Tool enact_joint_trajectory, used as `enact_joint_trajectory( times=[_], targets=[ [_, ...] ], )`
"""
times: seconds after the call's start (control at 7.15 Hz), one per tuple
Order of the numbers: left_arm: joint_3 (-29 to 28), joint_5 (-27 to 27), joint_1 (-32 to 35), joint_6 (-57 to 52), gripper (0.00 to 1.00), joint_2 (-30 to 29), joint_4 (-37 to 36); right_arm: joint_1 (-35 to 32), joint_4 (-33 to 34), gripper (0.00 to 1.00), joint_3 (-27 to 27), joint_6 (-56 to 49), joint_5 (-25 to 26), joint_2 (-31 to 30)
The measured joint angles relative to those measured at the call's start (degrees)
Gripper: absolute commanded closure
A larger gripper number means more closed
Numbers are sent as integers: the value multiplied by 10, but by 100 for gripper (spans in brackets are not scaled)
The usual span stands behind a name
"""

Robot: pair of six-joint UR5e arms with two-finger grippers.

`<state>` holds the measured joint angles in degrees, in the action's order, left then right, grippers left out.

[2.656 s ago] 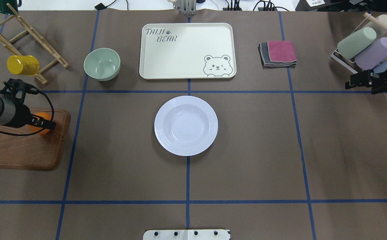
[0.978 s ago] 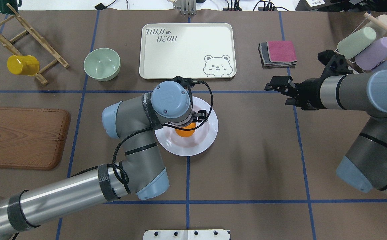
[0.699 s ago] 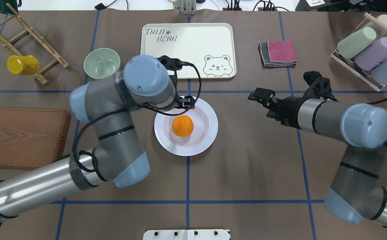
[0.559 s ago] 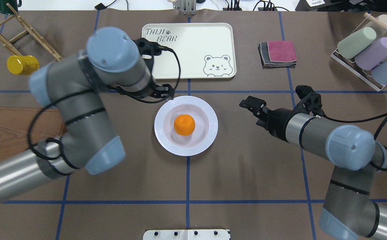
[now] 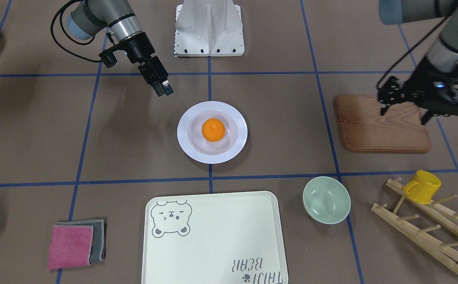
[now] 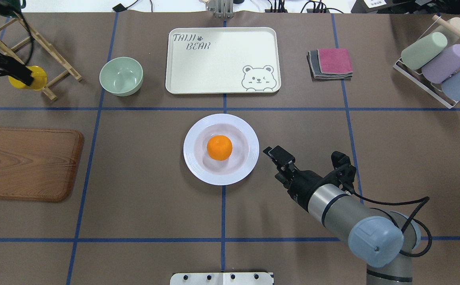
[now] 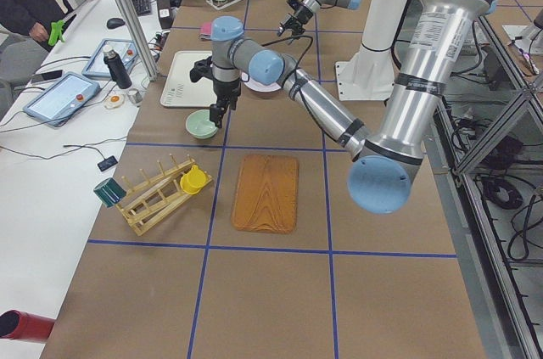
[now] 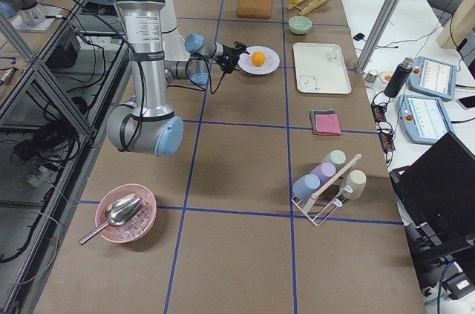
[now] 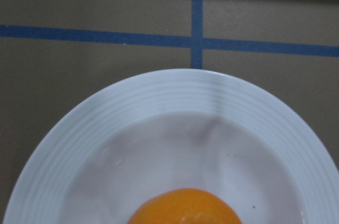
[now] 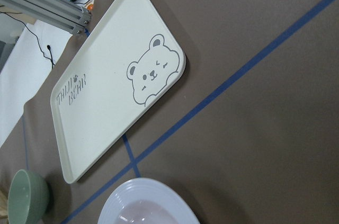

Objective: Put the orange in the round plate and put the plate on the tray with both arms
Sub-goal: 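Withdraw the left arm while the right gripper lowers to the plate rim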

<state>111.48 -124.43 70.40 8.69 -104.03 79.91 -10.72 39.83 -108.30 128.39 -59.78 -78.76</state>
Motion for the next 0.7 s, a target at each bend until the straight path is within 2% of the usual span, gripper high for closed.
enact_joint_trajectory(
  times=[0.28,0.42,0.56,0.7],
  targets=[
    [-117,-43,127,-226,0,46,3,15,-2,14,26,37,25,23],
    [-176,-59,178,-293,0,55,9,19,-2,16,43,54,28,32],
    [-217,-83,214,-317,0,64,13,19,-1,19,66,65,29,47],
    [-232,-105,232,-320,0,76,15,18,0,23,83,70,30,59]
  ],
)
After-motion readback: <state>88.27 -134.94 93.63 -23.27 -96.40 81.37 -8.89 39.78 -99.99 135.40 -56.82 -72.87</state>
